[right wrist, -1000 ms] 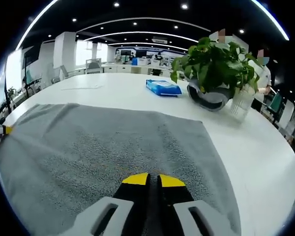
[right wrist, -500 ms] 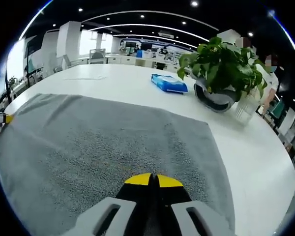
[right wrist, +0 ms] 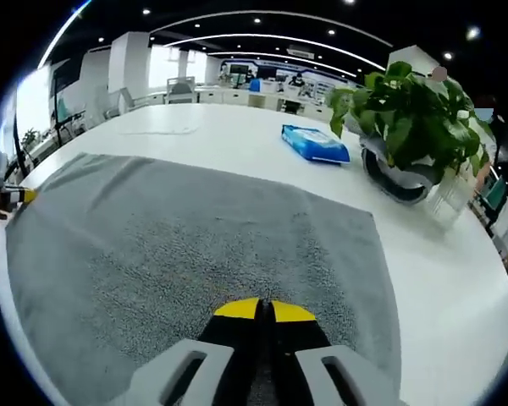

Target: Open the folded towel by lifting each exposed corner and separating the folded layers until the towel lies flat within the target outline without major curled edges

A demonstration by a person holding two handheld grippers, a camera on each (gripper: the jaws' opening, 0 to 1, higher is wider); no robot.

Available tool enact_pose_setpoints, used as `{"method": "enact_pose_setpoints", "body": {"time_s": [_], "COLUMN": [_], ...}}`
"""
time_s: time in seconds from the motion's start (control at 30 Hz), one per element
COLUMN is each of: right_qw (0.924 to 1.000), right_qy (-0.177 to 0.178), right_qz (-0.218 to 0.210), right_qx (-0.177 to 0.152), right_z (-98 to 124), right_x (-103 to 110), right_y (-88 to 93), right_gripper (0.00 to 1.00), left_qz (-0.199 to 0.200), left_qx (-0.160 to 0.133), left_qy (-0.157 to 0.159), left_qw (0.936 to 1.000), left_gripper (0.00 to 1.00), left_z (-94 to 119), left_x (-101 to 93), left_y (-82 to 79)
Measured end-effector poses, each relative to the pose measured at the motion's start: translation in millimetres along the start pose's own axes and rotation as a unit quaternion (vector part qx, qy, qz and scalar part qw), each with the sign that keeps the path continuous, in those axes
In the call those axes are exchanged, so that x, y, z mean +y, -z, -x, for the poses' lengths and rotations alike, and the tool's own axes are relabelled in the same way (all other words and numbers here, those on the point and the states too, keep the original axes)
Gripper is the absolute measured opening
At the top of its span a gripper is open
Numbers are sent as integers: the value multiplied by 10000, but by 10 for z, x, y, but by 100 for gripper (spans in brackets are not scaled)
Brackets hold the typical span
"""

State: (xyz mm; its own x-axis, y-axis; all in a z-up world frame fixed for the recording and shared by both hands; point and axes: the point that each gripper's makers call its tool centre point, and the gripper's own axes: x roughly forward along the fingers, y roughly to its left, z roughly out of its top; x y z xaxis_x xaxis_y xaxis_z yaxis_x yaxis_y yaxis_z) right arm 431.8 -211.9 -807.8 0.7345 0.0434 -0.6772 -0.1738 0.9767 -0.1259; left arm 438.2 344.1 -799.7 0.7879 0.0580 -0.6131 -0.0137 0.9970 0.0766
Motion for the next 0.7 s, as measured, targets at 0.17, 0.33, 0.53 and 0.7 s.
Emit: {"method": "enact_pose_setpoints", "body": {"time_s": [0.17, 0.33, 0.53, 0.7], "right_qw": [9998, 9986, 9977, 9967], "right_qy": [-144, -263, -342, -359], "right_qz": [43, 212, 284, 426], "right_qx": [128, 405, 513, 589], "right_z": [-83, -192, -335, -452], "right_x": [19, 30, 12, 16], "right_y": [-84, -171, -291, -392], "right_gripper": [1, 1, 1, 1], "left_qz": [-3, 13, 69, 34], "left_qx": [-65, -162, -172, -107], "left_qy": [-3, -24, 66, 185], "left_qw": [10000, 9999, 9998, 9998], "left_gripper": [11, 10, 10, 10], "left_z": [-116, -205, -323, -399], "left_x": [38, 55, 82, 91], "left_y": [-87, -162, -254, -308]}}
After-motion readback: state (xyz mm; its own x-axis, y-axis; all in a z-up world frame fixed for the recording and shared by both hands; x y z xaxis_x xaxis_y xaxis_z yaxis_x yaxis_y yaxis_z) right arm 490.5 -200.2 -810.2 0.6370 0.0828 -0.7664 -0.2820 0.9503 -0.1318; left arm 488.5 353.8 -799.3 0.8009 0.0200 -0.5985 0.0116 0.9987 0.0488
